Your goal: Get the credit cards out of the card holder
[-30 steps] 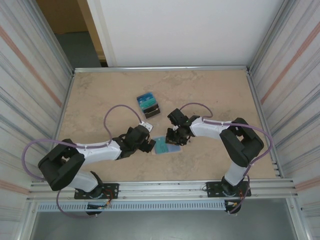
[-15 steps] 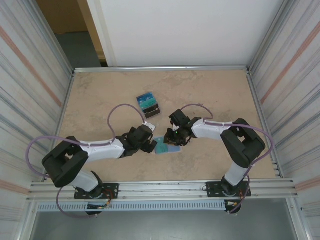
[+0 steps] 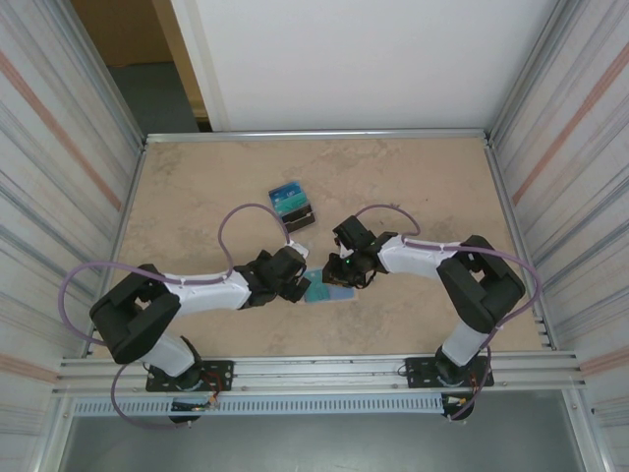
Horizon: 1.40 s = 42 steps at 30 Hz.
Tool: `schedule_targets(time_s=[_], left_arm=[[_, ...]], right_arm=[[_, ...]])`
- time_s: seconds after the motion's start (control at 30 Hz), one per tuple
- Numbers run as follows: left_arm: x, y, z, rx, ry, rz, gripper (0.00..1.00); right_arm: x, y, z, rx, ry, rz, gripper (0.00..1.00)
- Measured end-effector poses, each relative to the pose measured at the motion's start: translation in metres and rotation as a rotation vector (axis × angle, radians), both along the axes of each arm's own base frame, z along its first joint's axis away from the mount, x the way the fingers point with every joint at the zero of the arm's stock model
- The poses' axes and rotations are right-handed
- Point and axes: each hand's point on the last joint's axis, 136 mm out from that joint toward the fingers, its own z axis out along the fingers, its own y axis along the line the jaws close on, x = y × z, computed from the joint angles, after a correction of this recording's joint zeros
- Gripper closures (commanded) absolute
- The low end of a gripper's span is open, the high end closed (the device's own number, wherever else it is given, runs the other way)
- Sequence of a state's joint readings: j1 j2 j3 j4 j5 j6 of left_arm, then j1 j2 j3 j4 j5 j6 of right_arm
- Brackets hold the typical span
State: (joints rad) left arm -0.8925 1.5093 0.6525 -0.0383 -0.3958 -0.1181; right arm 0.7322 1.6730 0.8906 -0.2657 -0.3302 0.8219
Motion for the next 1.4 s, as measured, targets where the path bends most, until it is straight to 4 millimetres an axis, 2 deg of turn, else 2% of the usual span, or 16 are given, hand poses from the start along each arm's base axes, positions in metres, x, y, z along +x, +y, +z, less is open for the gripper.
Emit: schedule_targets(time_s=[0.17, 0.37, 1.07, 1.4], left_arm=[[-0.001, 0.002, -0.001, 0.008, 0.004, 0.004, 0.01], [0.0, 0.003, -0.001, 0.011, 0.001, 0.008, 0.01], [-0.001, 0.003, -0.001, 0.013, -0.003, 0.016, 0.01], [-0.001, 0.004, -0.001, 0.018, -0.004, 0.019, 0.01]], right_arm=[[-0.005, 0.003, 0.012, 0.0, -0.042, 0.032, 0.79], [-0.004, 0.006, 0.014, 0.011, -0.046, 0.037, 0.81], [-0.007, 0.011, -0.008, 0.029, 0.004, 0.03, 0.82], [-0.008, 0.015, -0.007, 0.069, 0.023, 0.027, 0.84]])
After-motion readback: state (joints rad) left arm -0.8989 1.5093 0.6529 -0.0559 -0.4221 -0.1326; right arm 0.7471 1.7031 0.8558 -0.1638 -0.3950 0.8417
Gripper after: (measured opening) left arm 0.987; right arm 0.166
